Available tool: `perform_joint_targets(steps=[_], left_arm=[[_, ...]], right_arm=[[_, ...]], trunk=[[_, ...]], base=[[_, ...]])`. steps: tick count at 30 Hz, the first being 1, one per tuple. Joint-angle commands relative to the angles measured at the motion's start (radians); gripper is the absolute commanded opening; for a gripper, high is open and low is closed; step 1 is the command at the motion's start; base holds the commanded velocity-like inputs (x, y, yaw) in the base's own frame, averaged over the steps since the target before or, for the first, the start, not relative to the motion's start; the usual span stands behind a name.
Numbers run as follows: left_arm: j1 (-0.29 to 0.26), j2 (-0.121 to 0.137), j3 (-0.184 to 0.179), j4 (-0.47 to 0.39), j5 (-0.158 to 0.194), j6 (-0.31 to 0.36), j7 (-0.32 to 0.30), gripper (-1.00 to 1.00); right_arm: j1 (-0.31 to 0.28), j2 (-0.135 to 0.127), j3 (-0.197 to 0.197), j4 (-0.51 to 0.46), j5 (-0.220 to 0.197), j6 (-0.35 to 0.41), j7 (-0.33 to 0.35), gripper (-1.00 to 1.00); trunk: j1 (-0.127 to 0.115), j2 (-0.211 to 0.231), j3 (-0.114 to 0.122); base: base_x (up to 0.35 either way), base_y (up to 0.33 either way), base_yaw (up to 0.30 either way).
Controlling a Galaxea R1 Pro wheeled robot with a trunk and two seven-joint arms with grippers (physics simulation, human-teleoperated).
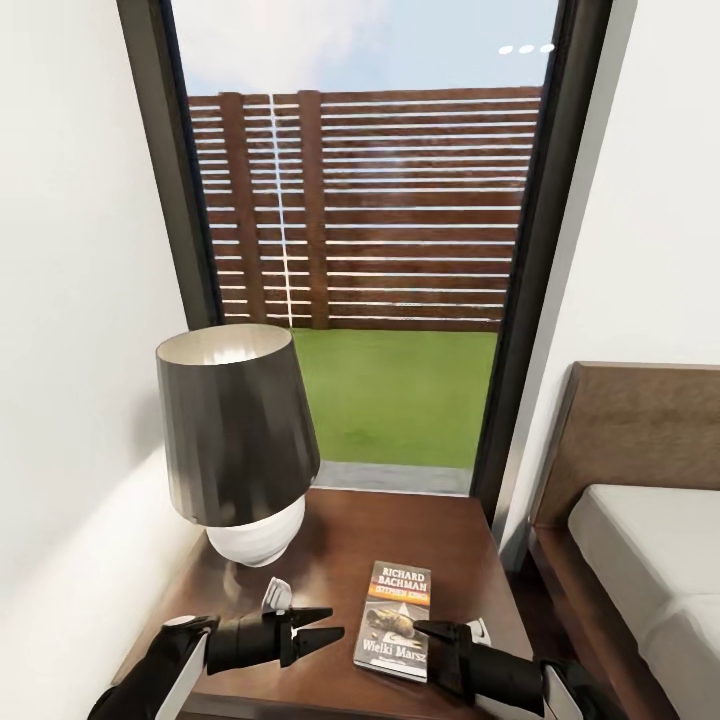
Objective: In the bedroom, move the book from the bed onto either nightstand, and place the two sandals side by side next to the bed.
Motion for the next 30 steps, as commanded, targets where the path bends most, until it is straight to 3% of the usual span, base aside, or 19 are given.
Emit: perform_joint_targets(steps=[1,23,30], left_arm=[[-0.001,0.001,-0.004,0.0,0.009,0.01,0.001,1.0],[-0.001,0.001,-0.004,0.002,0.011,0.01,0.001,1.0],[-0.001,0.001,-0.004,0.002,0.011,0.01,0.001,1.0]], right_arm=[[-0.001,0.0,-0.003,0.0,0.001,0.004,0.002,1.0],[-0.001,0.001,-0.003,0.0,0.001,0.004,0.002,1.0],[-0.001,0.001,-0.003,0.0,0.001,0.004,0.002,1.0]], trunk=[[0.0,0.0,-0.001],[0.0,0.0,-0.001],[0.0,0.0,-0.001]], base=[[0.0,0.0,0.0],[-0.01,-0.035,0.0],[-0.247,-0.002,0.0]])
